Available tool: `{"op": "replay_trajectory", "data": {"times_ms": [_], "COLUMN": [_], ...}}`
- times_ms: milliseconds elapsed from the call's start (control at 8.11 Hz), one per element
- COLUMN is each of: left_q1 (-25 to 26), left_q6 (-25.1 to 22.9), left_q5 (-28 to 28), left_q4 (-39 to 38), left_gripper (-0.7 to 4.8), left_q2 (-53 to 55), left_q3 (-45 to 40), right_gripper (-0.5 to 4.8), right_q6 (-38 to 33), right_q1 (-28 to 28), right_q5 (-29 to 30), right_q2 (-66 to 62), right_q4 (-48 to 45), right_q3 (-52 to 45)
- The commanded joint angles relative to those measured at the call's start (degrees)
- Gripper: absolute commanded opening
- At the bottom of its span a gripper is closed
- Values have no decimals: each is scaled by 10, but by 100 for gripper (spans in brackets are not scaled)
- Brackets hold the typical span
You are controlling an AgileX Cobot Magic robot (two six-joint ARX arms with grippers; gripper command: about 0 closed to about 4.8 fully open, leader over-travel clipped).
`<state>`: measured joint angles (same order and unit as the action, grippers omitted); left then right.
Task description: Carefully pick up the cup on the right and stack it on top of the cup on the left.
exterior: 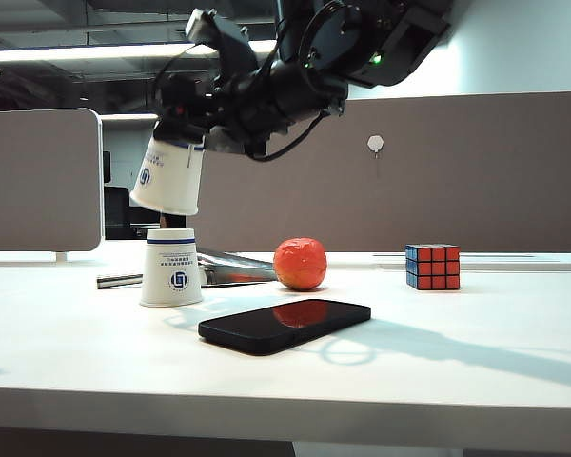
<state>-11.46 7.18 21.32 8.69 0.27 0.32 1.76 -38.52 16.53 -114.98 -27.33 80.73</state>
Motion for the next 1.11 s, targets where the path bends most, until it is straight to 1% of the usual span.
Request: {"op": "replay_trajectory", "data": {"times_ms": [123, 617, 740, 863, 987, 1110], "left_q1": [0, 0, 0, 0, 0, 0], "left_q6": [-25, -25, -24, -24, -24, -23], "left_q5": [8, 8, 8, 8, 8, 8], "left_q4": [2, 4, 4, 4, 8, 12], "left_gripper": [-5, -5, -5, -5, -5, -5], "left_q2": [0, 0, 0, 0, 0, 0], "left_q3": [1, 1, 1, 1, 1, 1], "right_gripper": [301, 301, 301, 301, 301, 301], "right_q6": [3, 15, 13, 13, 13, 13], "right_q1": [-5, 0, 2, 0, -17, -17], "right_q5": [-16, -51, -38, -34, -25, -26], "right_q2": [-8, -31, -65, -70, -69, -76], "right_q4": [-1, -25, 45, 52, 84, 94], "right_q3": [3, 13, 81, 81, 81, 80]}}
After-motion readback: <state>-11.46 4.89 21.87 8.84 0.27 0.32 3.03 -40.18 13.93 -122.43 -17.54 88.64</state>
